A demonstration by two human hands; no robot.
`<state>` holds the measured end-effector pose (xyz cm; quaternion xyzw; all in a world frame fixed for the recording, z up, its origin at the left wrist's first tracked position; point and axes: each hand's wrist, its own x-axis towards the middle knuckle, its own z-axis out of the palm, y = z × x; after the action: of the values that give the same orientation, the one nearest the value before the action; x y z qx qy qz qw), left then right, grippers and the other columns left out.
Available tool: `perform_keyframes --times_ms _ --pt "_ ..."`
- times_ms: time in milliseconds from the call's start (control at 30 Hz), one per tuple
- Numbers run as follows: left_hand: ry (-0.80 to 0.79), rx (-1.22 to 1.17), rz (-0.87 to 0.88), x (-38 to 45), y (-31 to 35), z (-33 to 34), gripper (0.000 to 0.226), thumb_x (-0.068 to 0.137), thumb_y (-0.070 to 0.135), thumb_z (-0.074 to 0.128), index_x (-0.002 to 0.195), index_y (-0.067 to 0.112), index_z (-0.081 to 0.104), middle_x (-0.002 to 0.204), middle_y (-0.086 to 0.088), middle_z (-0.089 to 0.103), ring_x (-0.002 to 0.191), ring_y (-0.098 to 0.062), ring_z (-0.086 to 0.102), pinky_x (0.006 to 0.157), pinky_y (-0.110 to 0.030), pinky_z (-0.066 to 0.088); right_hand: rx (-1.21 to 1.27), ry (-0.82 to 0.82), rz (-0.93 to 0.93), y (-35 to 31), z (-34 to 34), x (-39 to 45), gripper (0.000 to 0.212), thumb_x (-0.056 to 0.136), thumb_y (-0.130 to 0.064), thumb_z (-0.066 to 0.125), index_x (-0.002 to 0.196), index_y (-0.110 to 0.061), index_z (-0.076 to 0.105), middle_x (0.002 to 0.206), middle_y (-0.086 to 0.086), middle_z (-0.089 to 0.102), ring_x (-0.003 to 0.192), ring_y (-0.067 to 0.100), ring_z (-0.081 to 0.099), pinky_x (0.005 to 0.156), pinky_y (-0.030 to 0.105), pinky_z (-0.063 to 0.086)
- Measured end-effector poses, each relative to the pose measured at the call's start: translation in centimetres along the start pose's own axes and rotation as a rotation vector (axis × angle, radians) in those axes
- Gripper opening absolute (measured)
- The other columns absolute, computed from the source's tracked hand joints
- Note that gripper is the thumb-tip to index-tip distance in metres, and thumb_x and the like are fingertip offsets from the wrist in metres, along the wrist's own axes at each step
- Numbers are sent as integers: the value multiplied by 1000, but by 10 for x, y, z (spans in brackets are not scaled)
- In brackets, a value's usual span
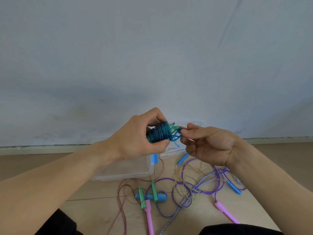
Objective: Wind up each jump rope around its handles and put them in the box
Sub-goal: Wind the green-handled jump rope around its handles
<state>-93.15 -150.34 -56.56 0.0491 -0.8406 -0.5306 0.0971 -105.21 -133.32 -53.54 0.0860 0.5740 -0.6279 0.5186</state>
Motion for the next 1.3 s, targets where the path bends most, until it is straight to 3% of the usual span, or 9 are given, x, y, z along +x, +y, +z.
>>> perform_keyframes --times_ms 133,267,400,500,667,800,967,1133,1300 --pt "-46 -28 -36 1 -1 -4 36 77 7 76 100 24 55 83 8 68 63 -24 57 58 -22 48 55 -29 0 0 -1 2 34 61 5 72 78 -18 53 80 6 72 60 16 69 60 22 32" --pt "-72 -57 -65 3 -1 -8 35 78 4 72 100 24 55 79 5 67 57 -10 49 55 -22 45 185 -126 25 1 1 3 40 56 3 81 78 -17 54 71 5 70 60 17 68 51 20 38" --pt "-68 -104 -64 6 0 -11 32 78 4 70 101 21 55 79 -4 69 61 -28 53 60 -41 50 238 -119 -5 2 3 5 42 54 2 78 81 -19 54 67 2 69 60 15 68 48 19 38" --pt "-115 -173 -110 7 2 -14 30 77 3 68 101 15 54 78 -5 71 57 -22 60 56 -41 51 235 -75 -104 -1 3 7 40 55 1 76 80 -20 54 76 2 71 62 15 68 48 19 40" --pt "-292 -381 -268 9 -2 -18 30 75 5 60 101 1 46 92 -24 71 63 -32 61 52 -37 46 -46 -55 -326 -2 3 5 26 64 -3 73 76 -17 55 77 3 72 64 15 69 54 21 46" --pt "-454 -602 -430 6 -6 -13 46 82 33 66 113 4 50 109 -35 64 83 -40 63 62 -38 53 -422 -30 -541 10 12 3 17 75 -1 75 76 -9 60 74 0 70 63 14 66 60 26 49" --pt "-461 -546 -469 7 -4 3 44 92 47 56 105 7 67 108 -23 68 87 -41 67 64 -43 60 -641 -49 -659 18 15 4 16 85 4 68 79 -8 61 75 7 65 62 14 61 61 24 50" --pt "-465 -490 -430 6 -1 6 27 97 27 58 105 2 65 101 -22 71 79 -39 69 63 -41 58 -626 -108 -636 14 8 5 13 88 4 65 82 -6 61 77 10 65 68 19 59 68 28 53" --pt "-392 -501 -434 10 3 7 30 97 28 58 106 0 66 86 -27 70 68 -39 69 57 -36 57 -490 -81 -627 8 3 11 14 84 7 68 80 -5 61 79 13 68 70 22 61 67 31 52"
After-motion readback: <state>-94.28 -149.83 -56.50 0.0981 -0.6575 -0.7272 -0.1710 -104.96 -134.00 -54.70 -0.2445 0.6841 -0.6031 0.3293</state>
